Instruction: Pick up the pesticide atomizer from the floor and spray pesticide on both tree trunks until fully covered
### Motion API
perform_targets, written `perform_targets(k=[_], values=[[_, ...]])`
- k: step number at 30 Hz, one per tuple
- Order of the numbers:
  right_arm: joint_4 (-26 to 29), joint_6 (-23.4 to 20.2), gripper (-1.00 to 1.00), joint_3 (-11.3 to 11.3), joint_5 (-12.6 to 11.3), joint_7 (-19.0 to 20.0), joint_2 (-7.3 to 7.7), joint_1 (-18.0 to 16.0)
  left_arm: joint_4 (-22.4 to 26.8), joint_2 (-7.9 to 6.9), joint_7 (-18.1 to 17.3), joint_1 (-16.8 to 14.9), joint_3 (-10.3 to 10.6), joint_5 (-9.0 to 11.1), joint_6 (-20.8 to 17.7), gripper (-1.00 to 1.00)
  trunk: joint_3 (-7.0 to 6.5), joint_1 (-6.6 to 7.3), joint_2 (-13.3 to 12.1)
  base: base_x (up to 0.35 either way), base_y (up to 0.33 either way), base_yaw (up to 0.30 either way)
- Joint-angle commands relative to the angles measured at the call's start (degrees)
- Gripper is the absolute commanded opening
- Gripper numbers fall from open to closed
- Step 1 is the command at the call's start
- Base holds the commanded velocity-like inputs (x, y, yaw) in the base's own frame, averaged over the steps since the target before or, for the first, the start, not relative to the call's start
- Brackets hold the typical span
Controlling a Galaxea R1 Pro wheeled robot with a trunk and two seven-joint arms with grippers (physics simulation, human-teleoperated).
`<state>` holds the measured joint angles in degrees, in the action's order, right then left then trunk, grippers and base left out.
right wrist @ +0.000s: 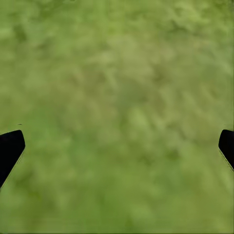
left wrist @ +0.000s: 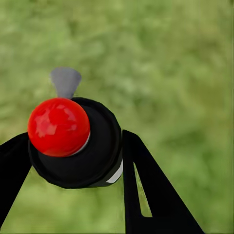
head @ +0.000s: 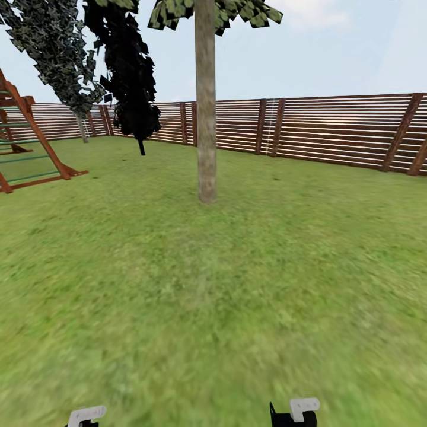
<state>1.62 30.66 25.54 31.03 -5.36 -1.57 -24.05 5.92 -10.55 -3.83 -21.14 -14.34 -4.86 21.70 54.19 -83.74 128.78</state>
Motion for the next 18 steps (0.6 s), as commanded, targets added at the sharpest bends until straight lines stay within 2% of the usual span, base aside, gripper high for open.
perform_targets(k=[1,18], values=[[0.0,0.1,1.0,0.2,0.6,-0.4,-0.01,0.0,0.0,0.0,-0.2,0.0,-0.5,-0.5,0.2,-1.0,0.05,-0.03,0.0,0.342,0.0,0.0],[0.0,0.1,1.0,0.2,0.6,-0.4,-0.01,0.0,0.0,0.0,-0.2,0.0,-0.5,-0.5,0.2,-1.0,0.05,-0.03,0.0,0.341,0.0,0.0]])
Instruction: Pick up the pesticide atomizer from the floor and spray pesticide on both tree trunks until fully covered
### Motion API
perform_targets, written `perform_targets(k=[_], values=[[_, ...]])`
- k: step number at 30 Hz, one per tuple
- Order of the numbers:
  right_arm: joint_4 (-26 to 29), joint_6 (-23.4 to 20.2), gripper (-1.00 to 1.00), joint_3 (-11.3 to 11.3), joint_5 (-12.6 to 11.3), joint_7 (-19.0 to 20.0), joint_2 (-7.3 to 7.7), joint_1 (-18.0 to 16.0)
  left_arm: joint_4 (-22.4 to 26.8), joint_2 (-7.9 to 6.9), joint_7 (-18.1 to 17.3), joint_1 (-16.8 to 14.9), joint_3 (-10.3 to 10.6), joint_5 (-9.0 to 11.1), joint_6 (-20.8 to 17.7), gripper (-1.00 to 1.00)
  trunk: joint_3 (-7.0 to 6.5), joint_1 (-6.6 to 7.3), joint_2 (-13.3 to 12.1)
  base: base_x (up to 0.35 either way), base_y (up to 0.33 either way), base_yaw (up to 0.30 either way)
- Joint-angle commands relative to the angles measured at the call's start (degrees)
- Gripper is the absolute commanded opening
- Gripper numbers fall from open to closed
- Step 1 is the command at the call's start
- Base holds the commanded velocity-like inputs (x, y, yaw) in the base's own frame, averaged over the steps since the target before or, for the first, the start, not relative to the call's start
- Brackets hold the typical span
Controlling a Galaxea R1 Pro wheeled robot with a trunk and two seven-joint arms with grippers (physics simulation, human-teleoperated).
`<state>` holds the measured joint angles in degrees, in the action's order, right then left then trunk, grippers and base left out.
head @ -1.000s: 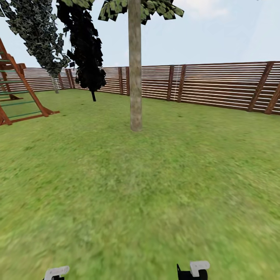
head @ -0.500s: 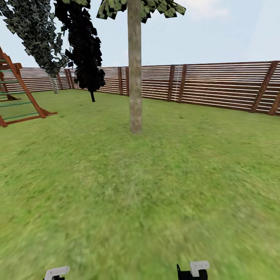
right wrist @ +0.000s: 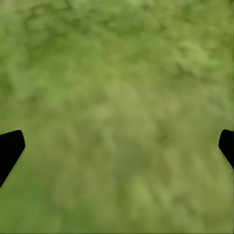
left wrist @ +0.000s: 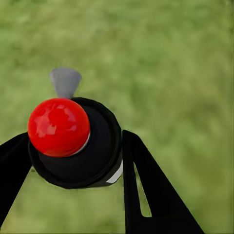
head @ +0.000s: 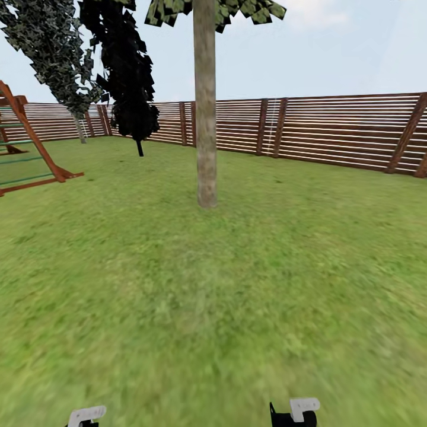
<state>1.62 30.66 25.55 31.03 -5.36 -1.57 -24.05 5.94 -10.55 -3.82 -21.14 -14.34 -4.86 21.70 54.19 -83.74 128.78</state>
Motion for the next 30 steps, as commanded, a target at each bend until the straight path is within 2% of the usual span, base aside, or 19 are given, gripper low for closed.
perform_targets(k=[1,30], values=[[0.0,0.1,1.0,0.2,0.6,-0.4,-0.01,0.0,-0.1,0.0,-0.2,0.0,-0.5,-0.5,0.2,-1.0,0.05,-0.03,0.0,0.342,0.0,0.0],[0.0,0.1,1.0,0.2,0.6,-0.4,-0.06,0.0,-0.1,0.0,-0.2,0.0,-0.5,-0.5,0.2,-1.0,0.05,-0.03,0.0,0.341,0.0,0.0]])
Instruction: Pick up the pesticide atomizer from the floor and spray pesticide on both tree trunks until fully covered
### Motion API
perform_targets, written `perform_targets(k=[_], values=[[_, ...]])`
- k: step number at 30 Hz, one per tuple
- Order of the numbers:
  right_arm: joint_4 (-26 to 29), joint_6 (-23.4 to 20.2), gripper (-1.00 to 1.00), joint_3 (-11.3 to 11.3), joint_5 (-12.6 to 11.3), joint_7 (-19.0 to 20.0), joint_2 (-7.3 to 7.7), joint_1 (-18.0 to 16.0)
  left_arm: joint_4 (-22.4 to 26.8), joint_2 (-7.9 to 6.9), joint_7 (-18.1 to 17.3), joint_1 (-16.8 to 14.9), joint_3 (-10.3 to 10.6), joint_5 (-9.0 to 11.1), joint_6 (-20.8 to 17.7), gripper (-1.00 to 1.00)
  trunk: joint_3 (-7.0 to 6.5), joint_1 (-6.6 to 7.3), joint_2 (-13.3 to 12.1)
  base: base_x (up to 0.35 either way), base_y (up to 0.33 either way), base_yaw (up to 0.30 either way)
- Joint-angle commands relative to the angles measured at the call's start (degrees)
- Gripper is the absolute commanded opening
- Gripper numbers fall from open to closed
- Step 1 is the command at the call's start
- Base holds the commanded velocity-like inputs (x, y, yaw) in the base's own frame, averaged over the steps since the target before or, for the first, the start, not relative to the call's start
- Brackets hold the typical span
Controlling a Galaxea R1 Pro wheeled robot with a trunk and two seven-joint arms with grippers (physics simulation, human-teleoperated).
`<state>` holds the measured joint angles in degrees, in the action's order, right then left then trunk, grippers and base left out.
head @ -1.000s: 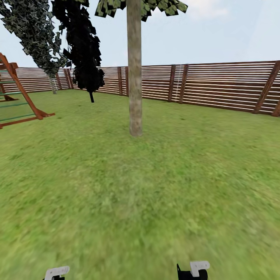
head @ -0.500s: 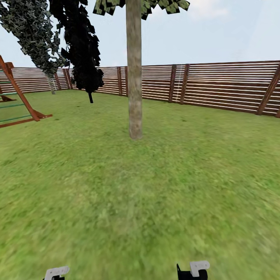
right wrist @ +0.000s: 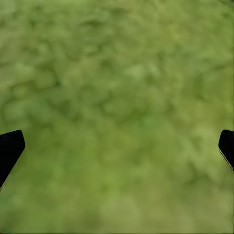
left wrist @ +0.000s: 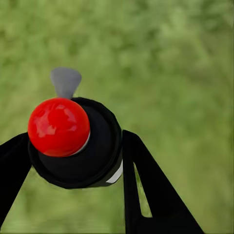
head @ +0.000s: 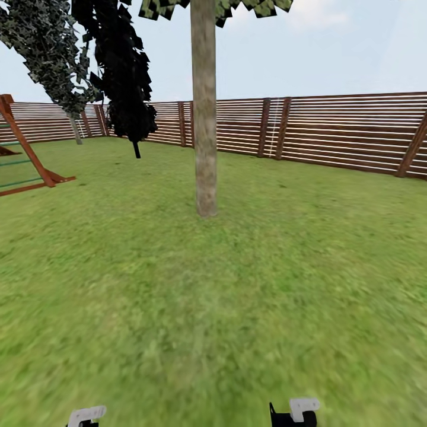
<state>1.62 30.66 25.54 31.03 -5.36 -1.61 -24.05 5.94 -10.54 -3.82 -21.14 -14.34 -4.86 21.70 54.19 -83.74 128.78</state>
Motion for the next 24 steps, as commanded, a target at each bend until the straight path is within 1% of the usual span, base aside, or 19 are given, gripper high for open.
perform_targets(k=[1,22,24], values=[[0.0,0.1,1.0,0.2,0.6,-0.4,-0.01,0.0,-0.1,0.0,-0.2,0.0,-0.5,-0.5,0.2,-1.0,0.05,-0.03,0.0,0.341,0.0,0.0],[0.0,0.1,1.0,0.2,0.6,-0.4,-0.04,0.0,-0.1,-0.01,-0.2,0.0,-0.5,-0.5,0.2,-1.0,0.05,-0.03,0.0,0.341,0.0,0.0],[0.0,0.1,1.0,0.2,0.6,-0.4,-0.05,0.0,-0.1,-0.01,-0.2,0.0,-0.5,-0.5,0.2,-1.0,0.05,-0.03,0.0,0.341,0.0,0.081]])
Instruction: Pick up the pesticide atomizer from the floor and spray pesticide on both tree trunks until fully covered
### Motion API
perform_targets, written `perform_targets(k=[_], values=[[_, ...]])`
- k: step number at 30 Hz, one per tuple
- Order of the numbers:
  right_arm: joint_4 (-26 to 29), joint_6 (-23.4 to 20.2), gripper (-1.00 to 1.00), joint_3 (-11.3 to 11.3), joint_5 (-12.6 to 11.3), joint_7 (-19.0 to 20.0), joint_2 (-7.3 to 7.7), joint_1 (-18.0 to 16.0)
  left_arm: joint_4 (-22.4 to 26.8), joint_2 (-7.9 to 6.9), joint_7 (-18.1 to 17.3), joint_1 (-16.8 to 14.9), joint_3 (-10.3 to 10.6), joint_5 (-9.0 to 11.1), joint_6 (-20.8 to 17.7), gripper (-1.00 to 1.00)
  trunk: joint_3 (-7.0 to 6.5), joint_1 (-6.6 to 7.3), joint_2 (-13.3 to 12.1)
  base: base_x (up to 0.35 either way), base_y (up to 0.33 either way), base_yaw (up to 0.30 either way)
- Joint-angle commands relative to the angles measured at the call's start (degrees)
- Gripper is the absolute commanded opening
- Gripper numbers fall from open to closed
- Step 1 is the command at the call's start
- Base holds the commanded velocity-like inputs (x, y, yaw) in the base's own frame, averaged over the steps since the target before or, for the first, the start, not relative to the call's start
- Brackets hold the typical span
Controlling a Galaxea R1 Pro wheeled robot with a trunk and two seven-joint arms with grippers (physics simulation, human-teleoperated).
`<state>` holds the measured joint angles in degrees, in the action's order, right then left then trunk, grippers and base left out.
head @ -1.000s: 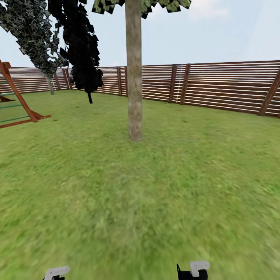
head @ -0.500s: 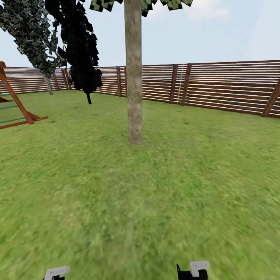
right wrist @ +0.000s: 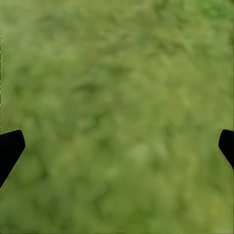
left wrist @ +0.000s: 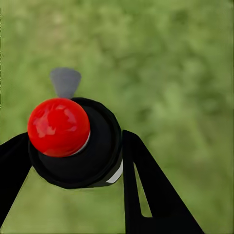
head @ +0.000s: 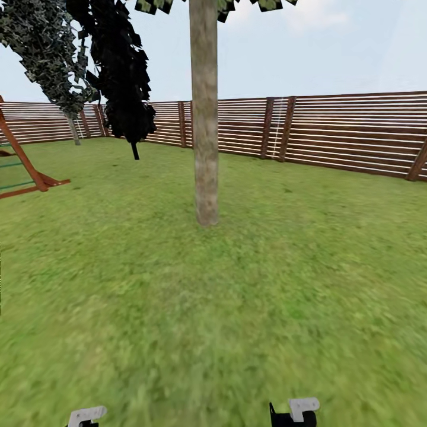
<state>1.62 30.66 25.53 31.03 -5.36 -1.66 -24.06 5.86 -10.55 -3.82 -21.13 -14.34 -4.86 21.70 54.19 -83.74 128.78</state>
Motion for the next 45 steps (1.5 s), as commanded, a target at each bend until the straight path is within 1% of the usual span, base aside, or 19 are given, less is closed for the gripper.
perform_targets(k=[1,6,9,45], values=[[0.0,0.1,1.0,0.2,0.6,-0.4,-0.01,0.0,-0.1,0.0,-0.2,0.0,-0.5,-0.5,0.2,-1.0,0.05,-0.03,0.0,0.342,0.0,0.205],[0.0,0.1,1.0,0.2,0.5,-0.5,-0.01,0.0,-0.1,-0.01,-0.2,0.0,-0.5,-0.5,0.2,-1.0,0.05,-0.03,0.0,0.341,0.0,0.25],[0.0,0.1,1.0,0.3,0.5,-0.4,-0.01,0.0,-0.1,0.0,-0.2,0.0,-0.5,-0.5,0.2,-1.0,0.05,-0.03,0.0,0.341,0.0,0.094],[0.0,0.1,1.0,0.2,0.7,-0.4,0.16,0.0,-0.1,0.0,-0.2,0.0,-0.5,-0.5,0.2,-1.0,0.05,-0.03,0.0,0.341,0.0,0.001]])
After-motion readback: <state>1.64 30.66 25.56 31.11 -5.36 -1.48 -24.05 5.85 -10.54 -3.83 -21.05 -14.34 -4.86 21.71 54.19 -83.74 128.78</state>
